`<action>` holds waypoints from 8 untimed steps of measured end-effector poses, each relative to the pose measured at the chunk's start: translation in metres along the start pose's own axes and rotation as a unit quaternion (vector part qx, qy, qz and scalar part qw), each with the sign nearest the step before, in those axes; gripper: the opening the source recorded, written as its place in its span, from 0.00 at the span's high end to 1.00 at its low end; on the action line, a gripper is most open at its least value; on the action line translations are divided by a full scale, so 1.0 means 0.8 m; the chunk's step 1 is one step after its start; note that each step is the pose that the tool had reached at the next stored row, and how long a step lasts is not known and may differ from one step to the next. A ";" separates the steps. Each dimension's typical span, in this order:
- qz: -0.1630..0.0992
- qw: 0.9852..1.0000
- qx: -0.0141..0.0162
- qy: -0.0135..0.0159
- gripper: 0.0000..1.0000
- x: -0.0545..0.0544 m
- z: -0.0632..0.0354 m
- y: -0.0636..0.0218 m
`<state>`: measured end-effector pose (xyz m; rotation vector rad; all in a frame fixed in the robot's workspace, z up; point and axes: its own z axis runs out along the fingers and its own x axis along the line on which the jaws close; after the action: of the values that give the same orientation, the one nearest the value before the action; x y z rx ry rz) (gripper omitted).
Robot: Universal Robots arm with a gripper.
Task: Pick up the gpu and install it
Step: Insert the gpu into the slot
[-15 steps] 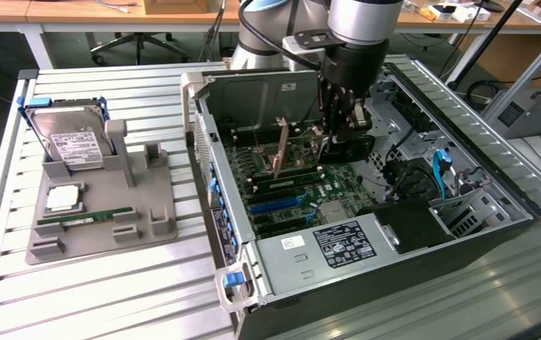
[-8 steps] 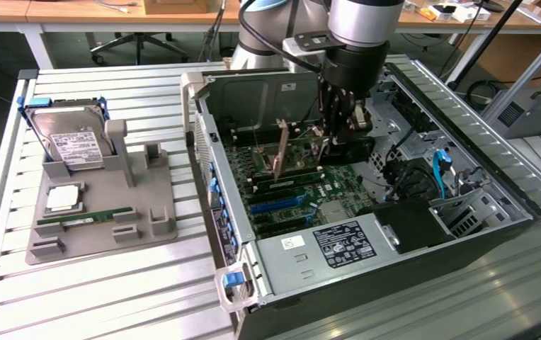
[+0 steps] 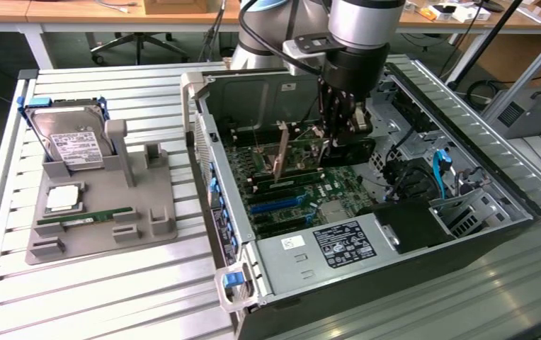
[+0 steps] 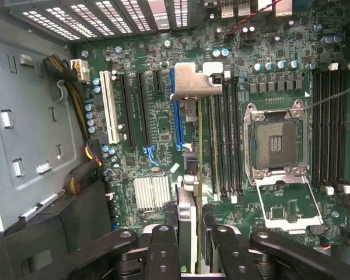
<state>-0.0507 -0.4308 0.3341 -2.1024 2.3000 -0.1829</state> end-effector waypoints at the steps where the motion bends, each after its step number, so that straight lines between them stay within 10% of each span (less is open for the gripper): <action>1: 0.000 1.000 0.000 0.000 0.73 0.000 0.000 0.000; 8: 0.000 1.000 0.000 0.000 0.73 0.003 0.002 0.001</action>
<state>-0.0517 -0.4333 0.3322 -2.1029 2.3002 -0.1841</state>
